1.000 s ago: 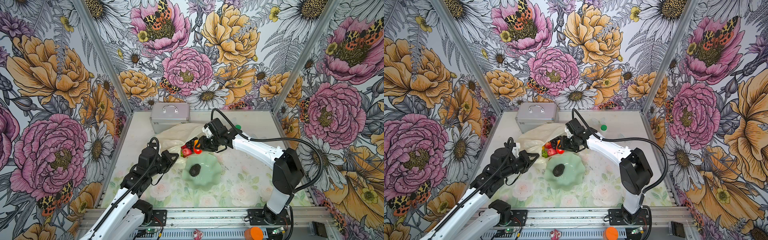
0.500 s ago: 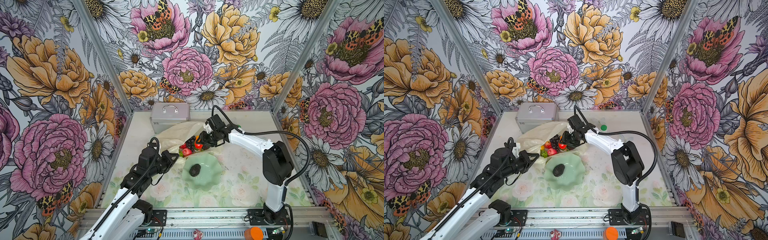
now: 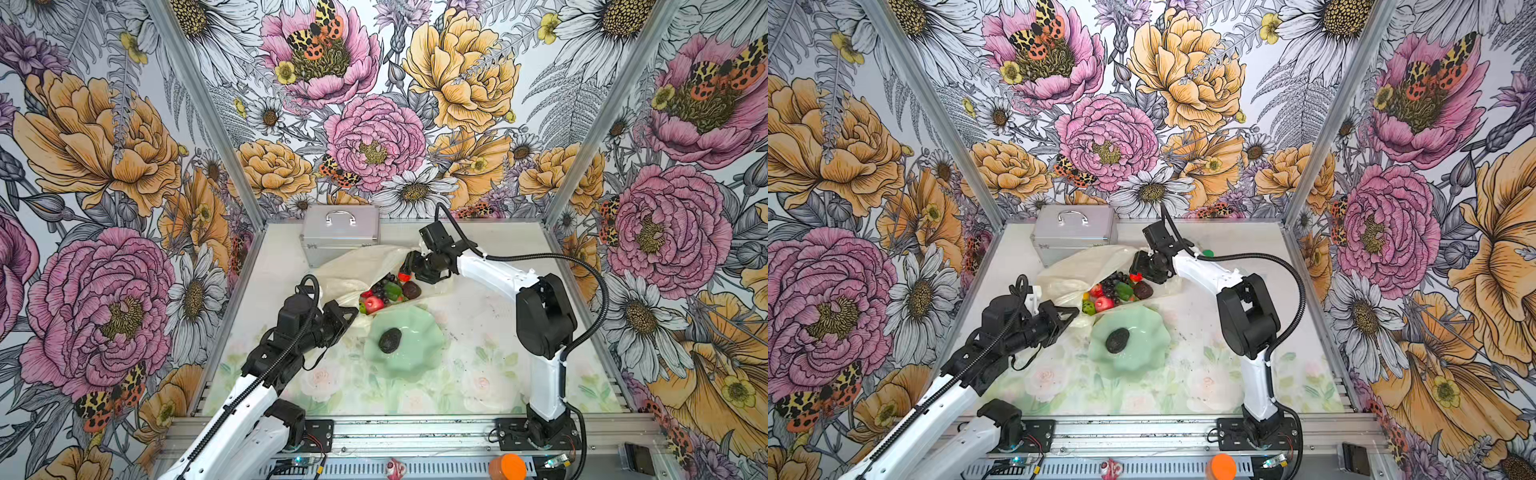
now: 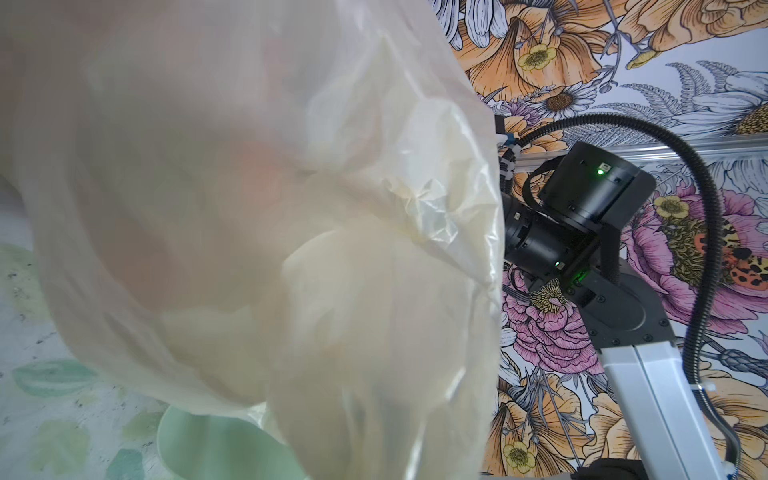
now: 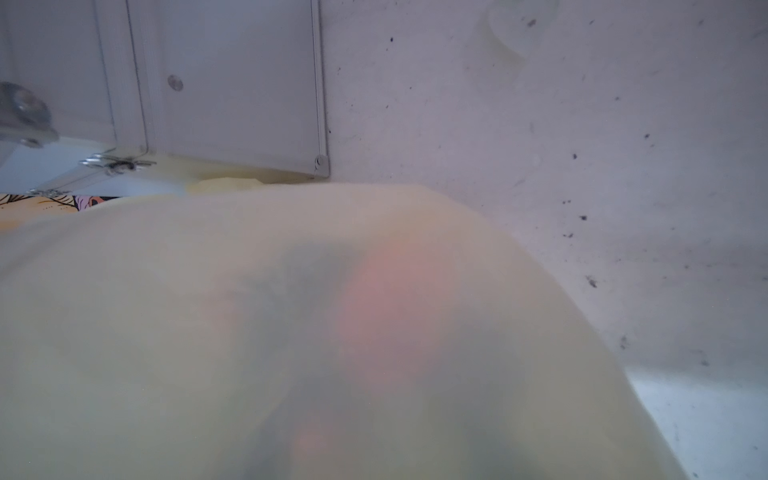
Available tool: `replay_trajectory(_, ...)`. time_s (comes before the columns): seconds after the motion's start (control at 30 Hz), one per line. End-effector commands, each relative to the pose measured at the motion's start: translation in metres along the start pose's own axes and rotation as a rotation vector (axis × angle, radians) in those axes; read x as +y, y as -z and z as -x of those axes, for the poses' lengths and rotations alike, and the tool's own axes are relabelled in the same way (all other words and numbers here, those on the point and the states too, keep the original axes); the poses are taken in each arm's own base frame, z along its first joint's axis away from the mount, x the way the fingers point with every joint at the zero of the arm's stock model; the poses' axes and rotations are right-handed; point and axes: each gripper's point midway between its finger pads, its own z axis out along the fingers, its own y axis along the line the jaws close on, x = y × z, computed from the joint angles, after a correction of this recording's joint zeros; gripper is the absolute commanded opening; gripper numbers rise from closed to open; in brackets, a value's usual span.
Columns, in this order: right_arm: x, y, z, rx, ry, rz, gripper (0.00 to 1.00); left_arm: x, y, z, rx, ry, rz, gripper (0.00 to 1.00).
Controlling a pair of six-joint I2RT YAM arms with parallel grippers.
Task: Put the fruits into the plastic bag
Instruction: 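Open the right gripper to drop the mango inside the bag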
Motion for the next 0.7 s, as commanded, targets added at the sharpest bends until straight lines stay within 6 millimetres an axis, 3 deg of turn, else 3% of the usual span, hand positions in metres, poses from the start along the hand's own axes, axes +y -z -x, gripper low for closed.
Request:
replay_trajectory(0.0,0.010,0.005,0.016,-0.051,0.008,0.015,0.70,-0.011,0.002,0.004,-0.001,-0.032,-0.030,0.00)
replay_trajectory(0.23,0.026,0.022,0.022,-0.079,0.040,0.058,0.83,-0.012,0.000,0.005,0.002,-0.033,-0.031,0.00)
replay_trajectory(0.33,0.036,0.031,0.025,-0.089,0.059,0.086,0.99,-0.013,0.000,0.006,-0.001,-0.033,-0.033,0.00)
replay_trajectory(0.67,0.062,0.071,0.019,-0.131,0.101,0.155,0.99,-0.015,0.000,0.007,-0.008,-0.033,-0.041,0.00)
